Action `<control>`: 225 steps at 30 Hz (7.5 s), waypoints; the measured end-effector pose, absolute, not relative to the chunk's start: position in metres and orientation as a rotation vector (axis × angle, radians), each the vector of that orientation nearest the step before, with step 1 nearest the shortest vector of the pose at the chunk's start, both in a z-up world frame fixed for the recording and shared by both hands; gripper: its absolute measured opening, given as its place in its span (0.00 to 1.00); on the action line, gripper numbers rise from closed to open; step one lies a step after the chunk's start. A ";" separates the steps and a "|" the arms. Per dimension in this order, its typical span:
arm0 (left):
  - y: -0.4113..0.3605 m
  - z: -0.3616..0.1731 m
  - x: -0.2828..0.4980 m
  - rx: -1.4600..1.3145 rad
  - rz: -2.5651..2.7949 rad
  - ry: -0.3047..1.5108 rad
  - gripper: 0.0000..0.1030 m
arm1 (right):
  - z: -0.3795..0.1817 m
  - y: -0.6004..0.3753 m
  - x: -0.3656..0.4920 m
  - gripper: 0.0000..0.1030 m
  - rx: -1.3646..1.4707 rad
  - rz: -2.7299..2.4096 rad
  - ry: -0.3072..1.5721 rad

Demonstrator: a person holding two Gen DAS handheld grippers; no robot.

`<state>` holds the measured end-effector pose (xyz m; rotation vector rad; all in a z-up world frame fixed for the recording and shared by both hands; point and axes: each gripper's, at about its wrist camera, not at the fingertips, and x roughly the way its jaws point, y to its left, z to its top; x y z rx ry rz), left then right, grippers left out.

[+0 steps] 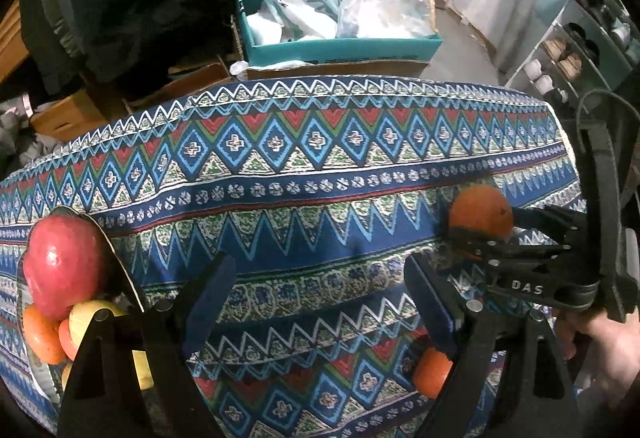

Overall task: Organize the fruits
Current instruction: 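Grasp an orange with the right tool while the left tool grasps the other orange, then lift both oranges off the cloth with both tools, then carry both oranges over the glass bowl with both tools, then lower both oranges into the bowl and open both tools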

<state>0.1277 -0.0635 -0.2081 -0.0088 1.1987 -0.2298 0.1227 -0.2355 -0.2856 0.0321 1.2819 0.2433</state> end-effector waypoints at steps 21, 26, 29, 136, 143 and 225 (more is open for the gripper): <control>-0.119 -0.209 0.066 0.033 -0.387 1.249 0.85 | -0.225 -0.297 0.045 0.67 0.122 0.155 1.213; -0.129 -0.215 0.054 0.052 -0.404 1.263 0.85 | -0.221 -0.307 0.036 0.67 0.141 0.140 1.205; -0.134 -0.220 0.050 0.063 -0.413 1.277 0.85 | -0.221 -0.310 0.032 0.67 0.148 0.133 1.205; 0.007 -0.047 0.002 -0.098 -0.301 0.794 0.46 | -0.042 -0.151 0.009 0.67 -0.026 0.473 0.774; 0.032 -0.047 -0.001 -0.126 -0.263 0.791 0.46 | -0.040 -0.125 0.013 0.67 -0.040 0.509 0.777; 0.201 -0.169 -0.014 -0.242 0.148 1.155 0.65 | -0.175 0.051 0.043 0.69 -0.144 0.712 1.191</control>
